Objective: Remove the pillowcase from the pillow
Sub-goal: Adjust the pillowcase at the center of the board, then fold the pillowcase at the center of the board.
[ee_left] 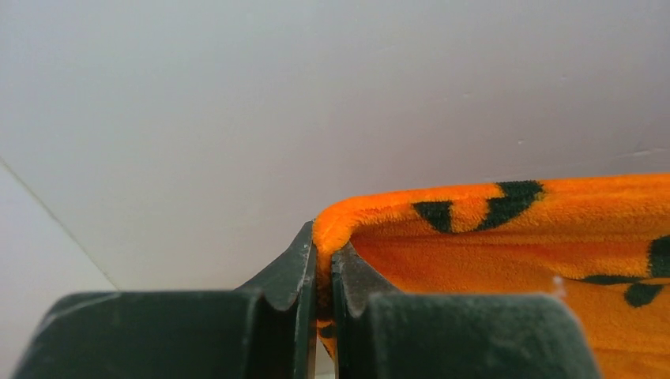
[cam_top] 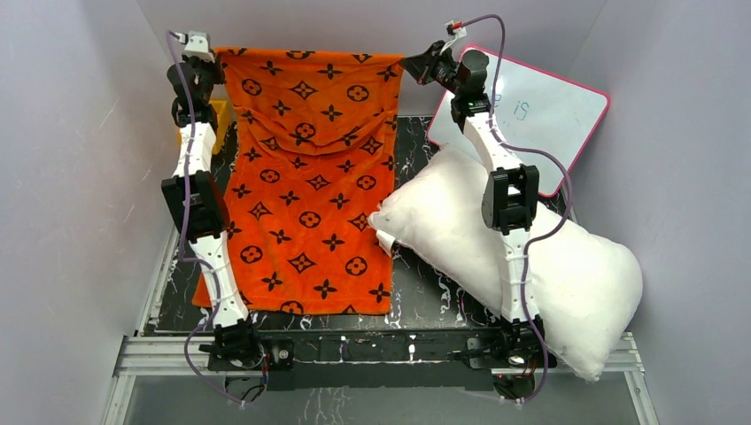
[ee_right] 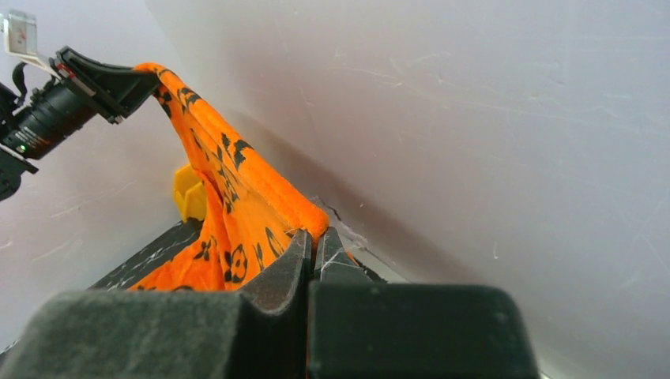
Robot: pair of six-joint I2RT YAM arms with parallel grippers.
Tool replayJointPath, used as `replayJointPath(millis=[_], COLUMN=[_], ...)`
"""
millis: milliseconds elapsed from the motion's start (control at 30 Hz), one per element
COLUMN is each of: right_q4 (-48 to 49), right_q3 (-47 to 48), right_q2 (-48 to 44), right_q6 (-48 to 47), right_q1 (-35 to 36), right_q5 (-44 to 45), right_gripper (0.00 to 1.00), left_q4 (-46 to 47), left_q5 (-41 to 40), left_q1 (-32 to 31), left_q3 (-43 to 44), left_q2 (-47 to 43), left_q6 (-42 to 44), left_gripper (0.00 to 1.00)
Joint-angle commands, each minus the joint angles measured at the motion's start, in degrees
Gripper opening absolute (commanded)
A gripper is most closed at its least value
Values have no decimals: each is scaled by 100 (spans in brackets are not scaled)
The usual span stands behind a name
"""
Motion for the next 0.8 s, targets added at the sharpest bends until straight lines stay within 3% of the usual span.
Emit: replayJointPath(millis=[0, 300, 467, 767], right_q4=[586, 153, 164, -394], right_q3=[-476, -2589, -4416, -7403], right_q2=[-990, -2972, -4323, -6546], right_q6=[-37, -858, -1054, -1260], right_q1=[-139, 396, 851, 2073], right_q5=[-137, -363, -257, 265], right_gripper=[0, 0, 0, 0], left_q4=[486, 1090, 857, -1134], left_q5=[124, -409, -625, -1251], left_q1=[353, 455, 458, 458], left_q3=[-848, -4732, -6367, -8772], left_q2=[-1307, -3963, -5561, -8821], left_q6=[-166, 27, -29, -535], left_gripper=[0, 0, 0, 0])
